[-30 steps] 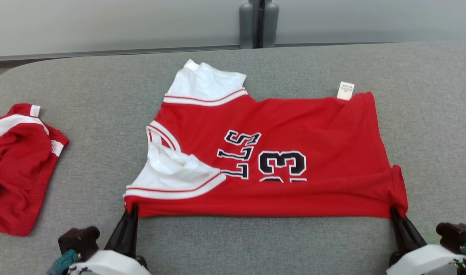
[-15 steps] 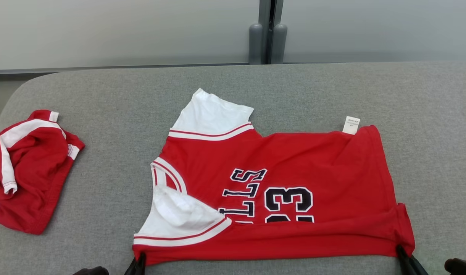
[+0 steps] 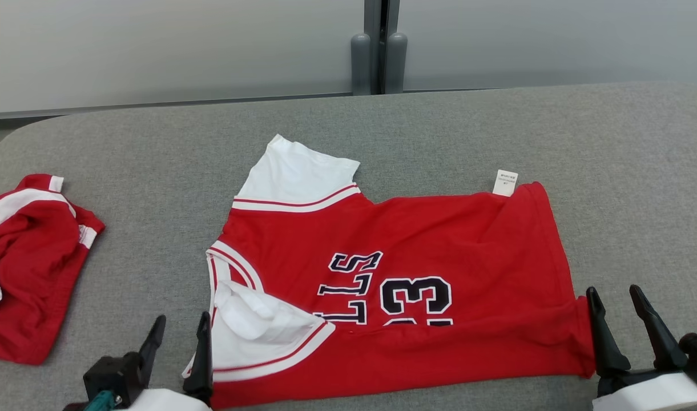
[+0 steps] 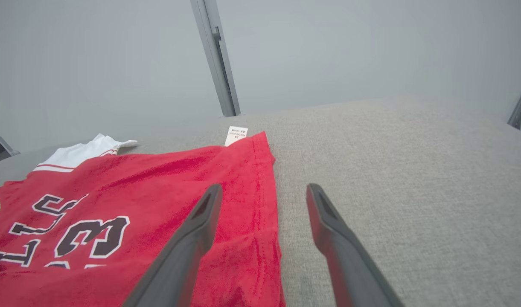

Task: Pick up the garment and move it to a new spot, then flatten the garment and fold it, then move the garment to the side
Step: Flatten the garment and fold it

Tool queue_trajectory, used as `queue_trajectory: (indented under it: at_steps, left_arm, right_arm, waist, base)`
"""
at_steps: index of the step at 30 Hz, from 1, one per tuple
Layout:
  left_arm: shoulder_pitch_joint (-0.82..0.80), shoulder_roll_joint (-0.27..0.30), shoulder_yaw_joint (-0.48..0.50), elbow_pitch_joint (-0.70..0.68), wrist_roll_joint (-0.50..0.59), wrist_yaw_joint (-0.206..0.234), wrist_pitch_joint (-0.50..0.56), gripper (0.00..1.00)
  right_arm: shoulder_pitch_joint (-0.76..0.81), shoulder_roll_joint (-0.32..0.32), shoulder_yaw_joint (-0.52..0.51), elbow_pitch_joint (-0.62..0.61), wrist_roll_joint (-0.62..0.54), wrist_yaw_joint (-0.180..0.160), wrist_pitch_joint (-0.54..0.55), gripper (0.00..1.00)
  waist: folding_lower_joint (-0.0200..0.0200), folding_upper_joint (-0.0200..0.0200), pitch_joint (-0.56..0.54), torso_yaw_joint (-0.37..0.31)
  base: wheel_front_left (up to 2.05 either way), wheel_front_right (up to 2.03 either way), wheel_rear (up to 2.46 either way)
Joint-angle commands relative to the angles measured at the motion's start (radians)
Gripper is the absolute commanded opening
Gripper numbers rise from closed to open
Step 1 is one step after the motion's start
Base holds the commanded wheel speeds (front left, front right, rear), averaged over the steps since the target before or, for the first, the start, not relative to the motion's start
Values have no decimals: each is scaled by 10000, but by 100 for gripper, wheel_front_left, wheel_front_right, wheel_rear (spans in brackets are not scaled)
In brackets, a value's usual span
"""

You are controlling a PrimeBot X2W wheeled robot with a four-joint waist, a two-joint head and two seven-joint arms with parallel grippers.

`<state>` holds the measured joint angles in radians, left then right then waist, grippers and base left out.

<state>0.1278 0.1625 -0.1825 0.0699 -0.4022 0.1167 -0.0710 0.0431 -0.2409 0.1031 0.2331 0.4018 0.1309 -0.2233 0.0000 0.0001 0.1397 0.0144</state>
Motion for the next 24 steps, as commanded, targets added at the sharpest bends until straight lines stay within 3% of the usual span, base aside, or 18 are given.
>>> queue_trajectory:
  at_steps: [1, 9, 17, 24]
  left_arm:
    - [-373, 111, 29, -181, 222, 90, -199, 100]
    - [-1123, 579, 2, -676, 791, 205, -291, 100]
    - [-1134, 530, -76, -688, 724, 308, -219, 100]
    - [-2862, 292, -536, -36, 624, -272, -89, 100]
  right_arm:
    - [-137, 53, -80, -383, -395, 1, -27, 100]
    - [-196, 482, -311, -2077, -1384, -1, 767, 100]
    - [-75, 657, -272, -2460, -1409, -1, 1141, 100]
    - [-454, 669, -292, -2559, -1317, -1, 1176, 100]
  waist:
    - [0, -1, 23, -66]
    - [0, -1, 19, -197]
    - [0, -1, 168, -166]
    - [0, -1, 961, 103]
  base:
    - [0, 0, 0]
    - [0, 0, 0]
    - [0, 0, 0]
    - [0, 0, 0]
